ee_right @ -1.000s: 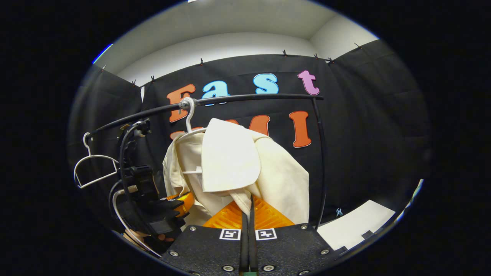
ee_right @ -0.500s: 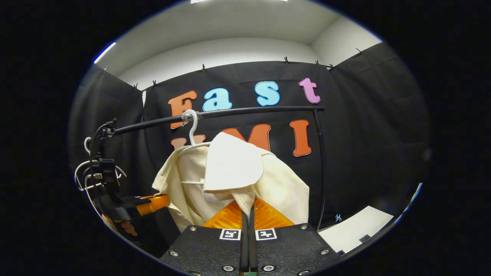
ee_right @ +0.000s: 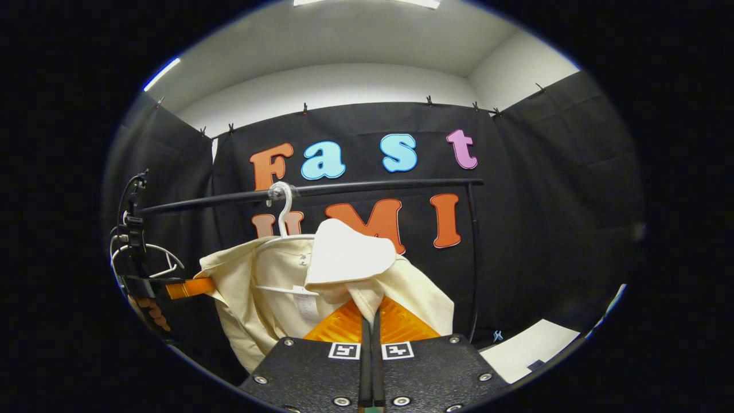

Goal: Grasp the clothes on the hanger with both hands and then place them into the laundry hamper below.

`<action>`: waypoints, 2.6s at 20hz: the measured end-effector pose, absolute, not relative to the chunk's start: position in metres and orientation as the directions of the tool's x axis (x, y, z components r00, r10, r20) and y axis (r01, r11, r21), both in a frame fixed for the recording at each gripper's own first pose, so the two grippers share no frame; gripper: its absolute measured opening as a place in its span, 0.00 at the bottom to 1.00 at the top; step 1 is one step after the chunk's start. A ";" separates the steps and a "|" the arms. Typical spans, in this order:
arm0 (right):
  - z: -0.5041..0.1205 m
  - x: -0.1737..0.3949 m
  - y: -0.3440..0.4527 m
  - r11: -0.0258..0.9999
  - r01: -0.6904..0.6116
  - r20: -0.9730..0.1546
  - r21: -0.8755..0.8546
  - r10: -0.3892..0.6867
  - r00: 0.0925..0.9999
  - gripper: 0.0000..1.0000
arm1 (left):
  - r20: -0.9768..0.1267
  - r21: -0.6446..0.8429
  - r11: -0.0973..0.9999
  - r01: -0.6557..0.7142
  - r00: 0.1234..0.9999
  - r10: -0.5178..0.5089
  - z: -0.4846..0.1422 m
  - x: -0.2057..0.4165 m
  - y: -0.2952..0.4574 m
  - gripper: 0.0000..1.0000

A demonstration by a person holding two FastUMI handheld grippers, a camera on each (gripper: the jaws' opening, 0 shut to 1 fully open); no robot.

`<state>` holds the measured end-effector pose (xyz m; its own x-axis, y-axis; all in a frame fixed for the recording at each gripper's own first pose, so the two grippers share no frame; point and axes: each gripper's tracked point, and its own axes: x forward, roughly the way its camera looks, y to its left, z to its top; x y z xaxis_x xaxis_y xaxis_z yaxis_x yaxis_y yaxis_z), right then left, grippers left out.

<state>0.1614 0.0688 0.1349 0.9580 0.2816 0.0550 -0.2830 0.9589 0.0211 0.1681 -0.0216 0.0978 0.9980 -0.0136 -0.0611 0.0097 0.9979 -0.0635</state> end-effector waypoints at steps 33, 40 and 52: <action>0.223 0.261 -0.022 0.970 -0.191 0.122 -0.151 0.210 0.970 0.00 | 0.070 0.115 0.977 -0.181 0.982 0.174 0.152 0.190 0.058 0.06; 0.168 0.296 -0.020 0.965 -0.237 0.018 -0.109 0.240 0.971 0.00 | 0.063 0.183 0.956 -0.228 0.974 0.220 0.135 0.200 0.063 0.07; 0.057 0.283 -0.012 0.955 -0.293 -0.116 0.053 0.297 0.948 0.00 | -0.035 0.206 0.953 -0.222 0.972 0.234 0.072 0.202 0.051 0.07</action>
<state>0.2832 -0.0122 0.0574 0.9479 0.2969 -0.1156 -0.2926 0.9548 0.0531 0.2019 0.0508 0.0717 0.9717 0.2337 -0.0348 -0.2219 0.9530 0.2062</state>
